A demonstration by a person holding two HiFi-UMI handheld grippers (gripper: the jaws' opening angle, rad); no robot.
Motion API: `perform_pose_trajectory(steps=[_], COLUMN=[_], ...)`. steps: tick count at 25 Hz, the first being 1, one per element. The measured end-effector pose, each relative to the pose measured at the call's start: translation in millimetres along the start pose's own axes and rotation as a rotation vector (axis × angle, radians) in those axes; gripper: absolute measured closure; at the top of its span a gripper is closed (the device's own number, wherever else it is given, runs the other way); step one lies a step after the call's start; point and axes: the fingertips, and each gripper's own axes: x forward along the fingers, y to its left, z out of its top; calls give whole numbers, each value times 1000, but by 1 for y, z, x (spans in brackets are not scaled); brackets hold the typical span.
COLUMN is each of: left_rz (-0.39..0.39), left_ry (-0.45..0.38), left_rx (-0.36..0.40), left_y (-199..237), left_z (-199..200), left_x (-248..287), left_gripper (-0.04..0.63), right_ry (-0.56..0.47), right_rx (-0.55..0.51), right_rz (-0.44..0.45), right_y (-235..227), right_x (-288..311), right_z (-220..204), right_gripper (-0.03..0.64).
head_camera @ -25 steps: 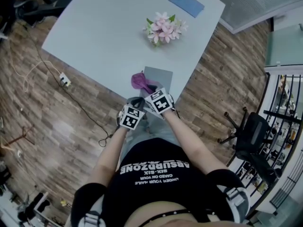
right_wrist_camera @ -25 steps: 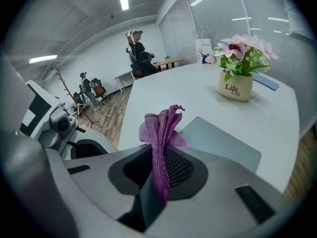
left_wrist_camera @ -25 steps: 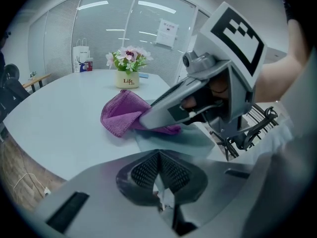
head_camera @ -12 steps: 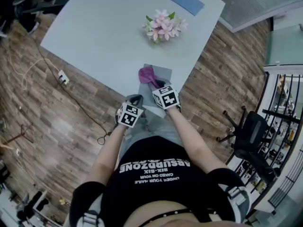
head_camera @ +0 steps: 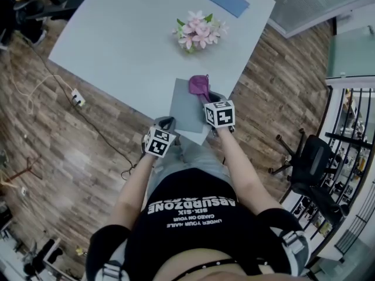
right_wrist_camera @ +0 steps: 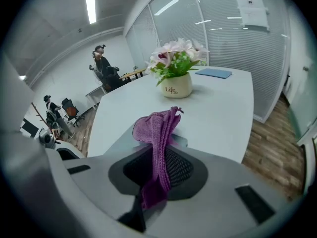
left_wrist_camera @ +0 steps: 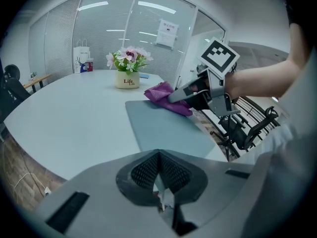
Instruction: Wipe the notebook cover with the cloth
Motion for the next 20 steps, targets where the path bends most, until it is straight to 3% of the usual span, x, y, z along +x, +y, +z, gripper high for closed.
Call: perform_pose_trajectory(steps=[11, 20], left_rz=[13, 20], left_ry=[-6, -10], left_rx=[-10, -24], left_y=[-1, 1], left_z=[0, -1], left_x=[-1, 0], left_gripper=[581, 581], right_ry=[-45, -38], right_rx=[164, 174], right_rz=[12, 52], right_y=[-19, 3], right_x=[-15, -22], right_z=[-11, -30], right_gripper=[541, 541])
